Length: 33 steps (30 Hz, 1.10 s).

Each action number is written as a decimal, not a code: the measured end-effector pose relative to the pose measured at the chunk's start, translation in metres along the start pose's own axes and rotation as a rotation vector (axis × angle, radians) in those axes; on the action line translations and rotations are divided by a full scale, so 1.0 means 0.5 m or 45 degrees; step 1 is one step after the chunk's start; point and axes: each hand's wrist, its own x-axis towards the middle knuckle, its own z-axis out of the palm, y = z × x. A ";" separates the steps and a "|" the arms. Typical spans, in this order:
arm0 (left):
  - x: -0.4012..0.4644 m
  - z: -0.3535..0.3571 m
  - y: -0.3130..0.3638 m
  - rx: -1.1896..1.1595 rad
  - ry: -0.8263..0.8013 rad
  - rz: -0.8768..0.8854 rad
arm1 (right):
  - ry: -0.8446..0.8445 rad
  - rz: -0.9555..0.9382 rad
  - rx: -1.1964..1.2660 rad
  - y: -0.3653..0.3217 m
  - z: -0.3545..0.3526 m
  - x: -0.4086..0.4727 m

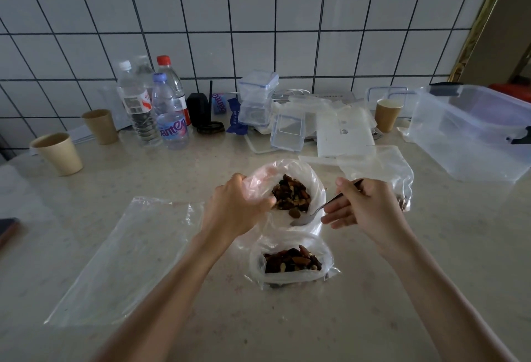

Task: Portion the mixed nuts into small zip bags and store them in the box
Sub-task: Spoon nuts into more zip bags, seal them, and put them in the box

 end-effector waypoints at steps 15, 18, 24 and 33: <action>-0.007 -0.005 -0.007 0.227 -0.225 0.043 | 0.116 -0.013 0.058 0.011 0.021 0.004; -0.007 -0.002 -0.015 0.208 -0.255 0.114 | 0.210 -0.067 0.059 0.010 0.013 0.008; -0.007 0.003 -0.020 0.227 -0.301 0.171 | 0.118 -0.019 0.121 -0.002 0.006 0.003; -0.008 0.000 -0.018 0.255 -0.412 0.183 | 0.119 -0.017 0.054 0.008 0.017 0.005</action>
